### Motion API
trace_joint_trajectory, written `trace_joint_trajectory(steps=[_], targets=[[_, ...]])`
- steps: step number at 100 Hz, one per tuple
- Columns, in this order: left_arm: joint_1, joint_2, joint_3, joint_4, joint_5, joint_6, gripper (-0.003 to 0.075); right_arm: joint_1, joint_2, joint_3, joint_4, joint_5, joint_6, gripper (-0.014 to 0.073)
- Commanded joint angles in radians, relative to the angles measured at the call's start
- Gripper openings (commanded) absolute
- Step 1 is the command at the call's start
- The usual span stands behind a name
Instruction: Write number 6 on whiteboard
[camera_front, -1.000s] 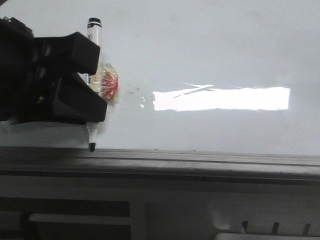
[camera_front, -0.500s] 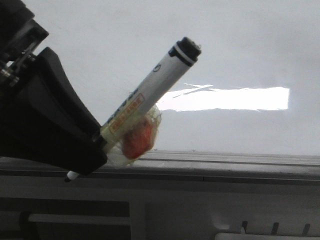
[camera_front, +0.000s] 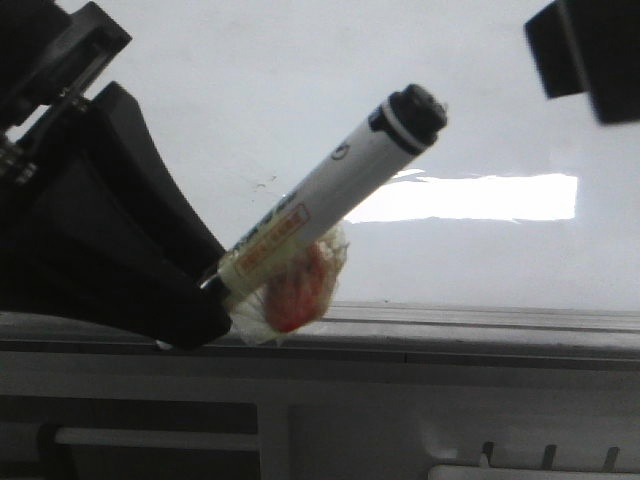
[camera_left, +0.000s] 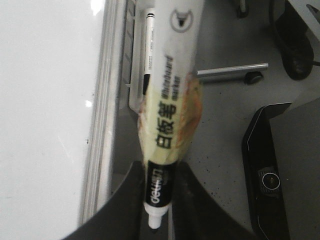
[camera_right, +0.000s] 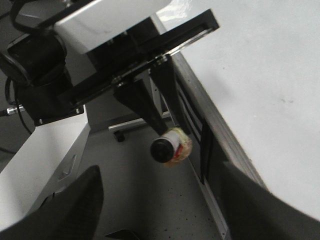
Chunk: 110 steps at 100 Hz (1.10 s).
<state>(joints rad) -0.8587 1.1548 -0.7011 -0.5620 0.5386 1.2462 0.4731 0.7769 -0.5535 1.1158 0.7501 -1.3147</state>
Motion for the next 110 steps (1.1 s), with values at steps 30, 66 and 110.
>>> trace_joint_trajectory(steps=[30,66,110], targets=[[-0.009,-0.023,-0.032,-0.029,-0.051,0.002,-0.0019,0.329,0.234,-0.069,0.064,-0.416,-0.039,0.0449],[-0.009,-0.023,-0.032,-0.029,-0.051,0.002,-0.0019,0.348,0.323,-0.122,0.112,-0.425,-0.039,-0.0038],[-0.009,-0.023,-0.032,-0.034,-0.053,0.002,-0.0001,0.348,0.308,-0.122,0.112,-0.383,-0.039,-0.0065]])
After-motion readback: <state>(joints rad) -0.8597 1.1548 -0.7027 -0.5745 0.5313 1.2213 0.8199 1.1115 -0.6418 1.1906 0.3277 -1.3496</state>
